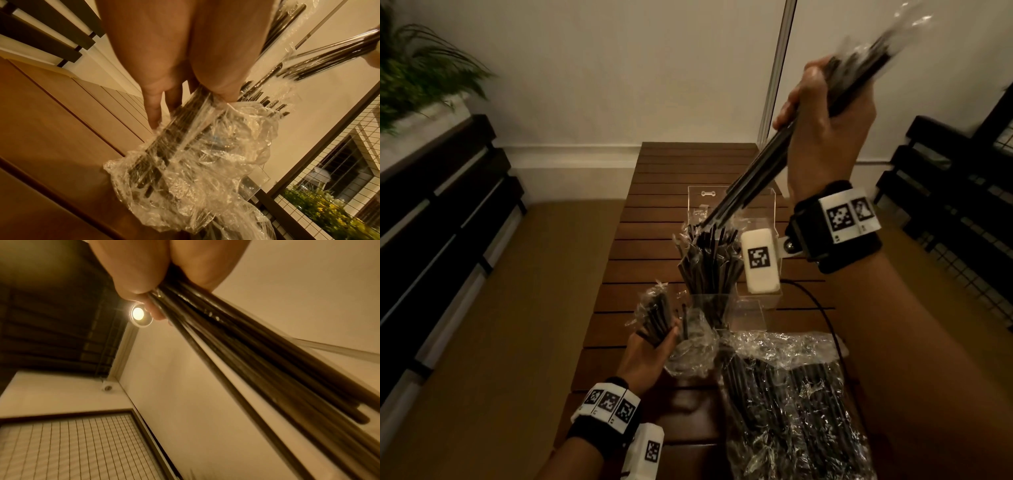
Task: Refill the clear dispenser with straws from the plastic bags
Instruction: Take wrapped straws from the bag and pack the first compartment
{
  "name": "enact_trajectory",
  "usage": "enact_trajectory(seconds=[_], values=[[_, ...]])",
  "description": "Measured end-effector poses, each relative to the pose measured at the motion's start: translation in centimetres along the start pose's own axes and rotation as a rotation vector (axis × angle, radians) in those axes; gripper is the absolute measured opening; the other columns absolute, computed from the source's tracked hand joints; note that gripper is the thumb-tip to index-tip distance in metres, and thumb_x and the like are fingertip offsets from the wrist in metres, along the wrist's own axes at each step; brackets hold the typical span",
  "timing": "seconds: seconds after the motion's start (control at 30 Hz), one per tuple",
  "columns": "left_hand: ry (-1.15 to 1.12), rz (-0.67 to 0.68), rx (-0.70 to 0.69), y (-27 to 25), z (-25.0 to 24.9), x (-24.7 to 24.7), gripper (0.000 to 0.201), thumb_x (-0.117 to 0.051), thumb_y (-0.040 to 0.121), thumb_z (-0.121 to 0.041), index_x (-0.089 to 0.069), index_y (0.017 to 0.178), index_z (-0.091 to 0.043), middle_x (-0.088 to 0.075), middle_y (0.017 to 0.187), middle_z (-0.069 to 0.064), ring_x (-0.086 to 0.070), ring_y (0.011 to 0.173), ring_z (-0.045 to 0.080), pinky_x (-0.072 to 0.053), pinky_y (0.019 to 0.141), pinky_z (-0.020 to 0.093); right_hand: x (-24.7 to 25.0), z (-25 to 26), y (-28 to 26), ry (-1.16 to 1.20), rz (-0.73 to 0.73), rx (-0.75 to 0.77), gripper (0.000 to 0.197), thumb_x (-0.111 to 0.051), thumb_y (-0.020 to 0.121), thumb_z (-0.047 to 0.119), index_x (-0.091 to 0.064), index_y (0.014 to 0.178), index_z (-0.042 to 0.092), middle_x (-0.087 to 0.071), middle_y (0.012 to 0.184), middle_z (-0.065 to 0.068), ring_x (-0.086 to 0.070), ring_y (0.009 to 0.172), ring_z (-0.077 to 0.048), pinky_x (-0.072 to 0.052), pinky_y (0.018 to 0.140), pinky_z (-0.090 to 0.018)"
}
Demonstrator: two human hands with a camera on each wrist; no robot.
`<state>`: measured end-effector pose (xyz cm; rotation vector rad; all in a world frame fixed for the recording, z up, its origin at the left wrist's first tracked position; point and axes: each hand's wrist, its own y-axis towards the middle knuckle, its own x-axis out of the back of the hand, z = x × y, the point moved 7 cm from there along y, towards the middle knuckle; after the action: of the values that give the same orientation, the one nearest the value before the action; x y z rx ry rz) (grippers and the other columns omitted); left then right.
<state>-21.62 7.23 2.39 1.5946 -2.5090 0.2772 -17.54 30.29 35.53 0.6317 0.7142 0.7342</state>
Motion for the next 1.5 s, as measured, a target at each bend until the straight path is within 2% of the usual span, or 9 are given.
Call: enact_trajectory(seconds=[0.2, 0.37, 0.6, 0.8, 0.93, 1.13, 1.27, 1.4, 1.5], values=[[-0.039, -0.003, 0.025, 0.0, 0.3, -0.2, 0.013, -0.062, 0.094, -0.02, -0.069, 0.093, -0.03, -0.073, 0.097, 0.002, -0.068, 0.096, 0.023, -0.055, 0.087, 0.045, -1.0, -3.6, -2.6, -0.265, 0.125, -0.04, 0.005, -0.054, 0.097, 0.011, -0.056, 0.098, 0.006, -0.06, 0.075, 0.002, -0.059, 0.058, -0.01, -0.05, 0.055, -0.023], [-0.082, -0.018, 0.037, -0.1, 0.6, -0.1, 0.016, -0.063, 0.093, -0.015, -0.072, 0.092, -0.029, -0.075, 0.096, 0.001, -0.07, 0.095, 0.018, -0.055, 0.087, 0.04, -1.8, -6.6, -4.8, -0.326, 0.203, -0.113, 0.034, -0.057, 0.096, 0.02, -0.056, 0.118, -0.006, -0.063, 0.077, 0.007, -0.065, 0.063, -0.008, -0.054, 0.062, -0.024], [-0.054, -0.011, 0.046, -0.1, 0.6, 0.0, 0.013, -0.062, 0.094, -0.02, -0.071, 0.098, -0.029, -0.074, 0.097, 0.002, -0.069, 0.094, 0.018, -0.055, 0.084, 0.04, -2.7, -8.9, -6.2, -0.284, 0.284, -0.219, 0.004, -0.058, 0.096, 0.023, -0.059, 0.092, 0.023, -0.069, 0.081, -0.001, -0.071, 0.072, -0.019, -0.061, 0.071, -0.041], [-0.032, -0.021, 0.033, 0.0, 0.7, 0.2, 0.009, -0.063, 0.093, -0.023, -0.07, 0.096, -0.028, -0.074, 0.093, -0.001, -0.07, 0.087, 0.008, -0.056, 0.079, 0.031, -1.1, -12.9, -8.3, -0.499, 0.375, -0.435, 0.017, -0.057, 0.097, 0.026, -0.065, 0.098, 0.011, -0.071, 0.087, 0.003, -0.063, 0.074, 0.008, -0.043, 0.062, -0.001], [-0.033, -0.02, 0.028, 0.0, 0.5, 0.1, 0.01, -0.062, 0.093, -0.022, -0.068, 0.094, -0.03, -0.073, 0.091, -0.004, -0.068, 0.081, -0.001, -0.053, 0.071, 0.017, -0.6, -14.6, -9.6, -0.626, 0.436, -0.505, 0.021, -0.059, 0.095, 0.036, -0.066, 0.097, 0.017, -0.072, 0.093, 0.001, -0.067, 0.088, -0.011, -0.047, 0.067, -0.016], [-0.093, -0.014, 0.041, 0.1, 0.9, 0.0, 0.013, -0.064, 0.092, -0.019, -0.07, 0.099, -0.027, -0.075, 0.096, -0.001, -0.07, 0.092, 0.009, -0.055, 0.078, 0.024, -0.6, -15.1, -10.8, -0.756, 0.552, -0.576, 0.022, -0.06, 0.093, 0.042, -0.065, 0.091, 0.02, -0.069, 0.085, 0.003, -0.067, 0.084, -0.015, -0.058, 0.081, -0.042], [-0.078, -0.004, 0.034, 0.0, 0.6, -0.1, 0.01, -0.062, 0.093, -0.019, -0.069, 0.098, -0.025, -0.074, 0.095, 0.0, -0.07, 0.091, 0.012, -0.055, 0.073, 0.02, -0.6, -13.8, -10.5, -0.822, 0.572, -0.558, 0.02, -0.069, 0.087, 0.04, -0.065, 0.098, 0.024, -0.069, 0.091, 0.008, -0.066, 0.089, -0.011, -0.056, 0.081, -0.033], [-0.09, -0.006, 0.031, -0.1, 0.6, 0.0, 0.013, -0.063, 0.093, -0.017, -0.069, 0.099, -0.028, -0.074, 0.096, -0.002, -0.069, 0.089, 0.006, -0.056, 0.077, 0.024, -0.9, -11.9, -8.7, -0.756, 0.521, -0.478, 0.075, -0.081, 0.076, 0.036, -0.042, 0.139, 0.024, -0.056, 0.136, 0.0, -0.053, 0.124, -0.017, -0.047, 0.099, -0.033], [-0.092, -0.004, 0.036, -0.2, 0.6, -0.1, 0.017, -0.064, 0.093, -0.015, -0.068, 0.098, -0.03, -0.074, 0.098, -0.004, -0.069, 0.093, 0.006, -0.055, 0.081, 0.027, -1.1, -10.5, -7.1, -0.737, 0.453, -0.36, 0.102, -0.086, 0.068, 0.04, -0.027, 0.15, 0.027, -0.044, 0.148, 0.0, -0.043, 0.134, -0.015, -0.039, 0.104, -0.029]])
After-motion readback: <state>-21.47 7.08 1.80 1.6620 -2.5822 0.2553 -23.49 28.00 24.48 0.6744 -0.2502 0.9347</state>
